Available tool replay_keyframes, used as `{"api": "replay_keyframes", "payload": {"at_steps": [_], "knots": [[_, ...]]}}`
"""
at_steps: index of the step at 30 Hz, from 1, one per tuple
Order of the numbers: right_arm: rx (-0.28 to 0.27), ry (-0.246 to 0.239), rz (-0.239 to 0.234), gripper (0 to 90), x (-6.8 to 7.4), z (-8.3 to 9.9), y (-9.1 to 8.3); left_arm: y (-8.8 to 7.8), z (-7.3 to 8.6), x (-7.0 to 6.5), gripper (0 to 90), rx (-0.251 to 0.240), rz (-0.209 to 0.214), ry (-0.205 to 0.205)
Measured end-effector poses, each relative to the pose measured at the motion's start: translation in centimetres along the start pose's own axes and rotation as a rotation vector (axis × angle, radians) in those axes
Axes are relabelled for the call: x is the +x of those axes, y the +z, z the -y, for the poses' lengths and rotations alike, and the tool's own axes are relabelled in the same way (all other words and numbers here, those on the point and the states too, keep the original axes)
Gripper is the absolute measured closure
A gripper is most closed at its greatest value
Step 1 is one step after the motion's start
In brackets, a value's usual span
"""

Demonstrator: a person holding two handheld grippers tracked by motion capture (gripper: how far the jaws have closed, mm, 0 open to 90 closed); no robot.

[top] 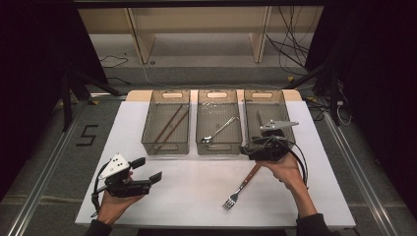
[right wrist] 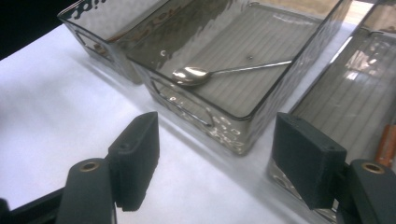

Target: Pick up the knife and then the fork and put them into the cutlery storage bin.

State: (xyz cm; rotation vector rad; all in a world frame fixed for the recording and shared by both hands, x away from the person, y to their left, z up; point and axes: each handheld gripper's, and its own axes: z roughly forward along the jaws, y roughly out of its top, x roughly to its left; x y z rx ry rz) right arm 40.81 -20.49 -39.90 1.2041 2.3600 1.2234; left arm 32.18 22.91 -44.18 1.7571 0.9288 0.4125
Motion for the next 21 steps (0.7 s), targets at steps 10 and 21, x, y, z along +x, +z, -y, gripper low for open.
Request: {"api": "replay_keyframes", "payload": {"at_steps": [10,21], "knots": [[0.095,-0.038,0.014,56.6,0.3,2.1,1.5,0.0,0.0,0.0,15.5,0.001,0.000,0.004],[0.168,-0.075,0.063,78.8,-0.1,3.7,2.9,-0.1,0.0,0.0,15.6,0.000,0.001,0.006]]}}
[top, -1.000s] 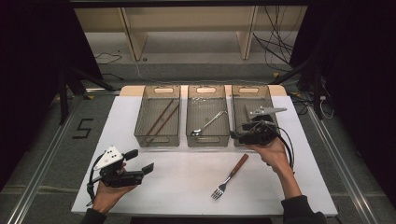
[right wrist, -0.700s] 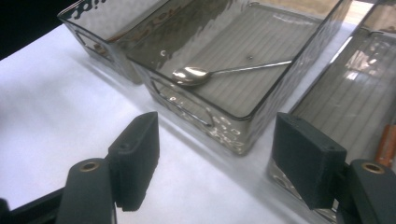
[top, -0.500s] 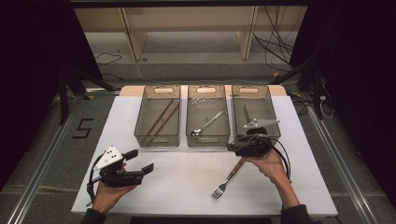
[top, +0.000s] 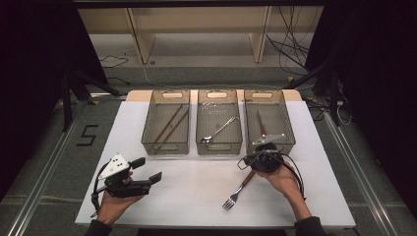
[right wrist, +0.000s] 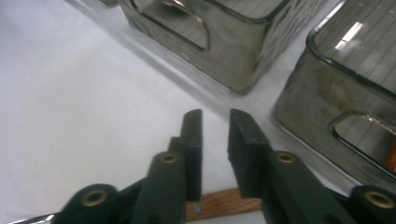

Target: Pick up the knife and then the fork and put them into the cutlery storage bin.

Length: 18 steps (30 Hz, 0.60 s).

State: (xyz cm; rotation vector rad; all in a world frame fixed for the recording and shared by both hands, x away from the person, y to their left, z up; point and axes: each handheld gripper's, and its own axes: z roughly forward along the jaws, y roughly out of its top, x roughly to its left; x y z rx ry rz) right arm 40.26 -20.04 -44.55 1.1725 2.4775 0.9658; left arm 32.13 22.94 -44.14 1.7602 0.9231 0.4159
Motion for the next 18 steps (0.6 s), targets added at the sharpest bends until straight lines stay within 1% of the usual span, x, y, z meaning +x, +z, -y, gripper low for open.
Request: {"api": "replay_keyframes", "payload": {"at_steps": [4,8,13,18], "knots": [[0.022,-0.005,0.014,85.9,-0.2,0.3,0.4,0.0,0.0,0.0,15.5,0.000,0.001,0.000],[0.047,-0.006,0.030,89.8,-0.4,0.6,1.0,0.0,0.0,0.0,15.6,0.003,0.002,0.002],[0.073,-0.001,0.038,90.0,-0.8,0.8,1.5,0.1,0.0,-0.1,15.5,0.001,0.003,-0.001],[0.097,-0.011,0.044,90.0,-0.8,0.9,2.0,0.1,0.0,-0.1,15.5,0.001,0.003,0.000]]}}
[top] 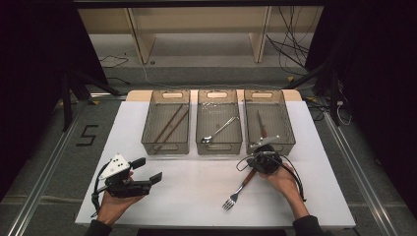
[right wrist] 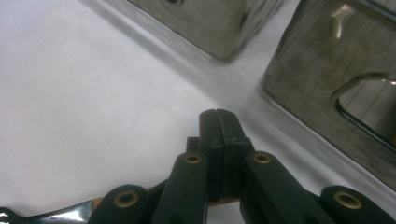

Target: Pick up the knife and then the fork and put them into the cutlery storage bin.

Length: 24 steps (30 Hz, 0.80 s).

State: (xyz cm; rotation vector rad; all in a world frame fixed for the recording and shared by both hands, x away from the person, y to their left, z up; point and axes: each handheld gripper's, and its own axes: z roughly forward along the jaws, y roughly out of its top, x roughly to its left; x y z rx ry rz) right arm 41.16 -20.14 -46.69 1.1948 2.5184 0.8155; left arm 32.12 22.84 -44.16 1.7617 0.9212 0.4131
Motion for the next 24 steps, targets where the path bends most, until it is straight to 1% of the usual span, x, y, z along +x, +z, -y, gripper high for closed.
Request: {"api": "replay_keyframes", "payload": {"at_steps": [7,11,17,24], "knots": [[0.030,0.011,0.012,90.0,-0.2,0.3,0.4,0.0,0.0,0.0,15.5,0.003,0.000,0.003],[0.038,0.015,0.005,90.0,-0.3,0.5,0.4,-0.1,0.0,0.0,15.5,0.004,0.000,0.003],[0.062,0.016,0.016,90.0,-0.4,1.0,-0.2,-0.1,0.0,0.0,15.5,0.003,0.000,0.004],[0.101,0.022,0.022,90.0,-0.5,2.3,-1.4,-0.1,0.0,0.0,15.6,-0.001,0.000,0.000]]}}
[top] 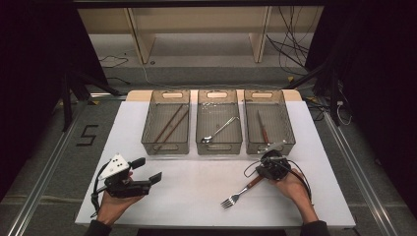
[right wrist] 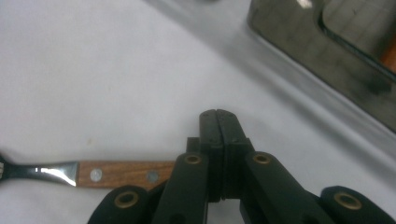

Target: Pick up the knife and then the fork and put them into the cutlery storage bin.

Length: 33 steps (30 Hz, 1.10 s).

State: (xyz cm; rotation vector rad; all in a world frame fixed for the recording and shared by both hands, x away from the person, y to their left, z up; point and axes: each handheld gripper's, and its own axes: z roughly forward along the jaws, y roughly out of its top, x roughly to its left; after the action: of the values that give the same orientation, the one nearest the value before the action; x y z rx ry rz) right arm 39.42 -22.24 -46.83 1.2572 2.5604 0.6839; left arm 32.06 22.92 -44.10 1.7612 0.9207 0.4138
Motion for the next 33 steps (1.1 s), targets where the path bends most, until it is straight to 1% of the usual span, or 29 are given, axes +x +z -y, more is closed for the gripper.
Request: {"api": "replay_keyframes", "payload": {"at_steps": [7,13,21,25,26,28,30,33], "knots": [[0.032,0.000,-0.006,90.0,-0.2,2.1,-1.6,0.1,0.0,0.0,15.5,0.004,0.000,0.003],[0.056,-0.010,-0.010,90.0,0.2,3.5,-2.6,0.2,0.0,-0.1,15.5,0.001,0.000,0.002],[0.100,-0.046,-0.022,90.0,1.0,4.6,-3.4,0.1,0.0,-0.1,15.5,0.001,0.000,0.002],[0.091,-0.056,-0.020,90.0,1.2,4.7,-3.9,0.2,0.0,-0.1,15.5,0.003,0.000,0.004],[0.080,-0.067,-0.021,86.0,1.3,4.6,-4.0,0.2,0.0,-0.1,15.5,0.002,0.000,0.003],[0.061,-0.097,-0.032,72.3,1.5,4.4,-4.4,0.2,0.0,-0.1,15.5,0.006,0.000,0.007],[0.060,-0.123,-0.048,59.9,1.8,3.9,-4.8,0.2,0.0,-0.1,15.6,0.008,0.001,0.007],[0.067,-0.178,-0.082,43.4,2.5,3.2,-5.1,0.2,0.0,-0.1,15.5,0.008,0.001,0.007]]}}
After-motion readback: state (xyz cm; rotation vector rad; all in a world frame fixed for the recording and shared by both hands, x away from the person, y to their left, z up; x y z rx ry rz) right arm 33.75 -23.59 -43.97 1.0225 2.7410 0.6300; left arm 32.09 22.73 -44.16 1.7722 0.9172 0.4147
